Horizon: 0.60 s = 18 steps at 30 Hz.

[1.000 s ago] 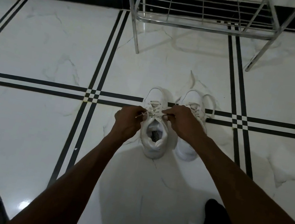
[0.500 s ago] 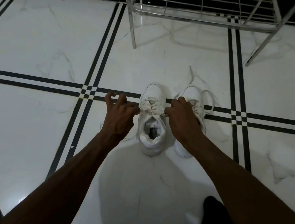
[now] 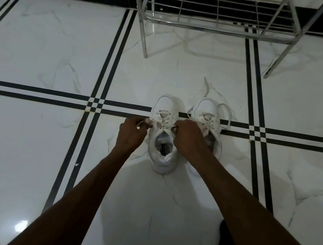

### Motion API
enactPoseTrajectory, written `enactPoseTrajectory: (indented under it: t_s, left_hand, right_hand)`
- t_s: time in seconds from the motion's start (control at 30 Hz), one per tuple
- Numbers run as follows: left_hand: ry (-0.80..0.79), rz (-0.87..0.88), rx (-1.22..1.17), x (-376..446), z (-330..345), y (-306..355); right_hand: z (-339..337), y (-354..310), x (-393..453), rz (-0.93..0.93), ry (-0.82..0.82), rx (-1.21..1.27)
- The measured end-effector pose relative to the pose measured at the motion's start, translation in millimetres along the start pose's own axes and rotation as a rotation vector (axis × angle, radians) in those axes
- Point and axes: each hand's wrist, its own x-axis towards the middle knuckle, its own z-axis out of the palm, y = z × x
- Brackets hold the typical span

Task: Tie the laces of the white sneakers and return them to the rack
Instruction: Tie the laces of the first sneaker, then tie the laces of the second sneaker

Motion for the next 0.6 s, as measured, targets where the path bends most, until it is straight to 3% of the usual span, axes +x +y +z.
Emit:
enactPoseTrajectory:
  t_s: [0.13, 0.23, 0.53, 0.6]
  left_hand:
    - [-0.156, -0.214, -0.354, -10, 5, 6]
    - [-0.153, -0.269, -0.489, -15, 3, 10]
    - [-0.081, -0.277, -0.331, 1, -23, -6]
    - [-0.022, -0.218, -0.159, -1, -18, -7]
  right_hand:
    - [1, -7, -11, 0.12, -0.049, 0.356]
    - [4, -8, -13, 0.123, -0.06, 0.5]
    - [33, -24, -6, 0.164, -0.12, 0.63]
    - [32, -22, -7, 0.146, -0.098, 0.582]
